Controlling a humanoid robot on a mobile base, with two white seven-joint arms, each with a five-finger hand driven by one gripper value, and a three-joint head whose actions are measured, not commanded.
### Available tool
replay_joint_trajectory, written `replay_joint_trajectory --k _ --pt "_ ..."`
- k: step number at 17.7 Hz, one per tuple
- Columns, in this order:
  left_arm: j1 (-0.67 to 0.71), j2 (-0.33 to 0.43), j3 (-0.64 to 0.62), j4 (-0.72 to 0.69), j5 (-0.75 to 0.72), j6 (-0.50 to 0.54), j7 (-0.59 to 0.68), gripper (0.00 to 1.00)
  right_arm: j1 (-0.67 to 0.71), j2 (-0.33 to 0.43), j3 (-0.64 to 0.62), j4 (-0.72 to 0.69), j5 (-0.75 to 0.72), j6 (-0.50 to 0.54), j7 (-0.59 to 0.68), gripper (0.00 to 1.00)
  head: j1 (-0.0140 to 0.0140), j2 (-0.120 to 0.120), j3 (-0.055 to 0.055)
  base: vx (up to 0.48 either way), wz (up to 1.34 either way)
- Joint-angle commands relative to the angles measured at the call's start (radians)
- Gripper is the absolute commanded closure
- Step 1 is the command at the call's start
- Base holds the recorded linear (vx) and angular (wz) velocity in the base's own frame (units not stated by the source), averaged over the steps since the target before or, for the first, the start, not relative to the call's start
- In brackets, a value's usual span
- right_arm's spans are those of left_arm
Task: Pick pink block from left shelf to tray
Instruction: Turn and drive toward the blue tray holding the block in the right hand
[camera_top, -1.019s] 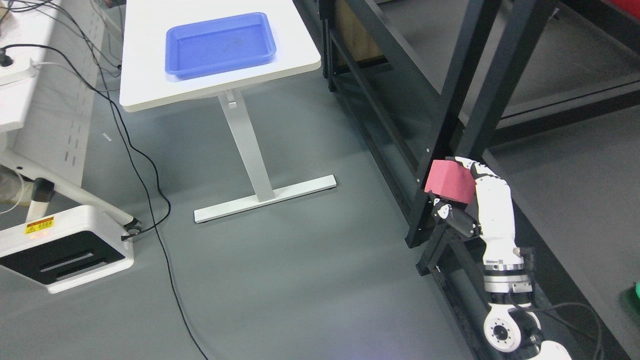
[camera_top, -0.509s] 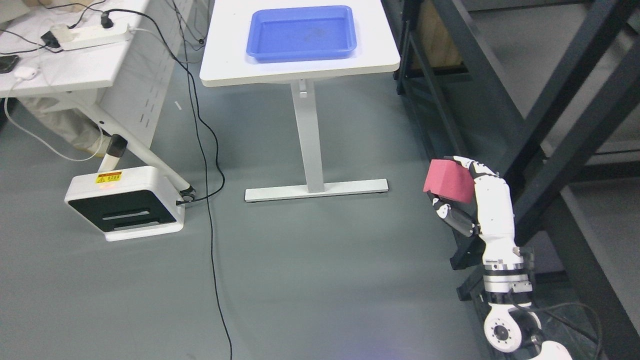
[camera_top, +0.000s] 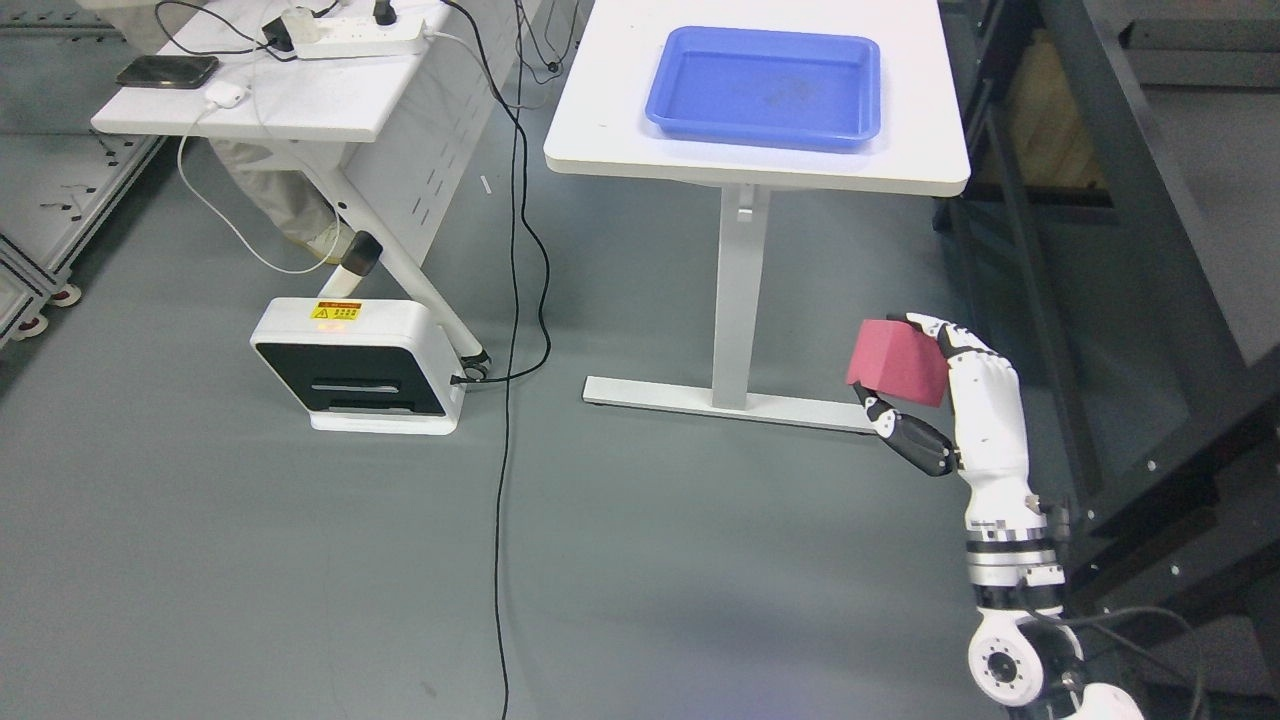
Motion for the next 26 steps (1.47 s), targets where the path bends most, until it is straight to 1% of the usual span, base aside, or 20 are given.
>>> replay_joint_trajectory --k 1,17,26 --pt "0.020 0.018 0.000 -0.017 0.000 0.000 0.000 0.00 -0.003 0.005 0.002 -0.003 0.000 0.001 0.000 0.96 0.0000 0.000 0.000 0.213 0.25" --pt "0.020 0.018 0.000 -0.017 0.000 0.000 0.000 0.00 -0.010 0.010 0.011 -0.003 0.002 0.001 0.000 0.96 0.0000 0.000 0.000 0.253 0.01" --pt "0.020 0.018 0.000 -0.017 0.000 0.000 0.000 0.00 -0.004 0.008 0.014 -0.003 0.002 -0.002 0.000 0.95 0.0000 0.000 0.000 0.191 -0.04"
